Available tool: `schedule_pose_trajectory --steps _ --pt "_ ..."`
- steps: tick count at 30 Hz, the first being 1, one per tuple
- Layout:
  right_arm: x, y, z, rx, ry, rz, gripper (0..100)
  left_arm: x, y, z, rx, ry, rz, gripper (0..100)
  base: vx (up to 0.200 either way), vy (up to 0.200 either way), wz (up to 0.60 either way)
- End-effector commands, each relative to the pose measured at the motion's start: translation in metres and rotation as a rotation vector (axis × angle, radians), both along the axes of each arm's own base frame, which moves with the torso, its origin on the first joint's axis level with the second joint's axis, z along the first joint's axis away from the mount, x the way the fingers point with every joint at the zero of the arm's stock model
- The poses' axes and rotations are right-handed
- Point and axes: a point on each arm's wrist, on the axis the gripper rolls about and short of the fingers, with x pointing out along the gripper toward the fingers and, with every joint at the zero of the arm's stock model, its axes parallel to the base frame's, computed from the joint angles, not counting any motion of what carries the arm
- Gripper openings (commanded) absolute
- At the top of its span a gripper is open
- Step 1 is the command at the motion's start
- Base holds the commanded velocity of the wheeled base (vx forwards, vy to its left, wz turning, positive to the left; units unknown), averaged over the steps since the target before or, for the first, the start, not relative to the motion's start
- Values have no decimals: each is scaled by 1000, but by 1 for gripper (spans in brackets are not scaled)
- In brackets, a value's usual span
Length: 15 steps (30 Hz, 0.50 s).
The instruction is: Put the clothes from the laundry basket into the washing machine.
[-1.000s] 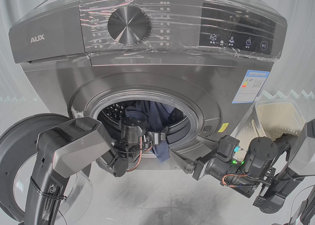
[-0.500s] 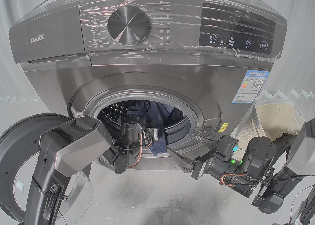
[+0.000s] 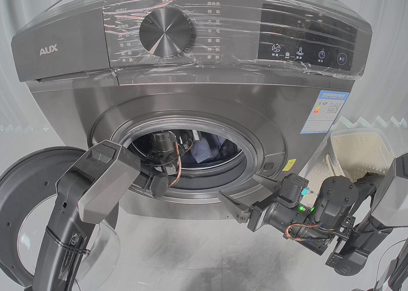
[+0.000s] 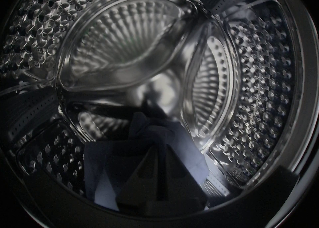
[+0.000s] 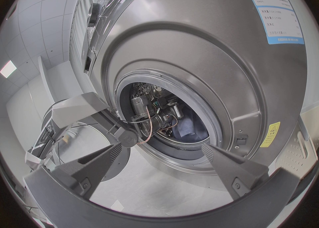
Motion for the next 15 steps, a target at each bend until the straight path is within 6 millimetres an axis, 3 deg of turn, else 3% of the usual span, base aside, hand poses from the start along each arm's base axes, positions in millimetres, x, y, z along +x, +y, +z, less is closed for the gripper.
schedule_pose_trajectory --steps 1,11,12,15 --pt "0 0 1 3 -4 1 100 22 10 -8 -27 -46 56 0 0 0 0" --pt "0 0 0 1 -1 1 100 28 14 -3 -37 -73 70 0 0 0 0" --pt "0 0 0 1 -1 1 100 28 14 -4 -35 -72 71 100 0 0 0" --pt "0 0 0 1 -1 0 100 28 12 -6 -35 -69 66 100 0 0 0"
